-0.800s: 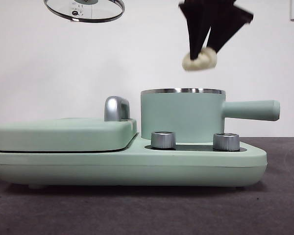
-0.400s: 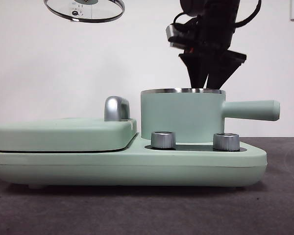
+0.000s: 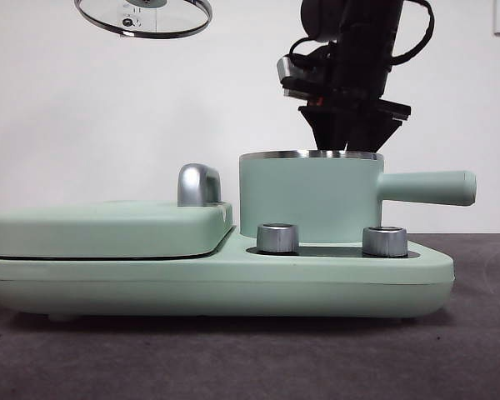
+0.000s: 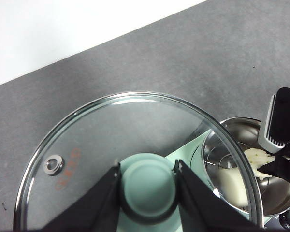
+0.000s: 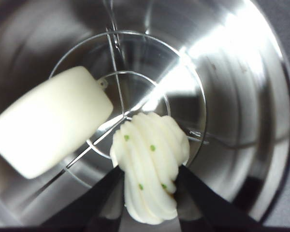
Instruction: Put the buns in a small steamer
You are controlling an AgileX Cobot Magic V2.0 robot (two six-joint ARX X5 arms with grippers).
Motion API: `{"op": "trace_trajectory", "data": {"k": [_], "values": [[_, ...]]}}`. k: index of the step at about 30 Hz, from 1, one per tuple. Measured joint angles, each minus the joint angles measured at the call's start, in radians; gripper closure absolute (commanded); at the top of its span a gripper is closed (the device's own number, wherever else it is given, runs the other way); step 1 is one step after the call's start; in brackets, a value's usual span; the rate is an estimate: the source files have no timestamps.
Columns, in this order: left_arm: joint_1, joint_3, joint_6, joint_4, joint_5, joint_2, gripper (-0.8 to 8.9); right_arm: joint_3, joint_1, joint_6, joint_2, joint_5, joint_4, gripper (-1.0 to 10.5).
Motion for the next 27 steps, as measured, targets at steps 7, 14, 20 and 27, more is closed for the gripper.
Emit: {"op": "trace_trajectory", "data": {"k": [7,14,20,27], "values": [[0.0,0.0,0.0,0.0,0.0,0.0,7.94,0.0,0.0,0.0,0.001,0.0,0.003,5.9],[0.0,0.0,0.0,0.0,0.0,0.0,7.94,0.0,0.005,-0.001,0.001,-0.001,0.01,5.3],[0.0,0.0,0.0,0.0,0.0,0.0,7.94,0.052,0.003,-0.002,0.0,0.0,-0.005,5.3],[0.0,0.0,-0.001,0.0,0.0,0.0,7.95,0.171,0.002,0.001,-0.065,0.0,-0.098,5.3]]}}
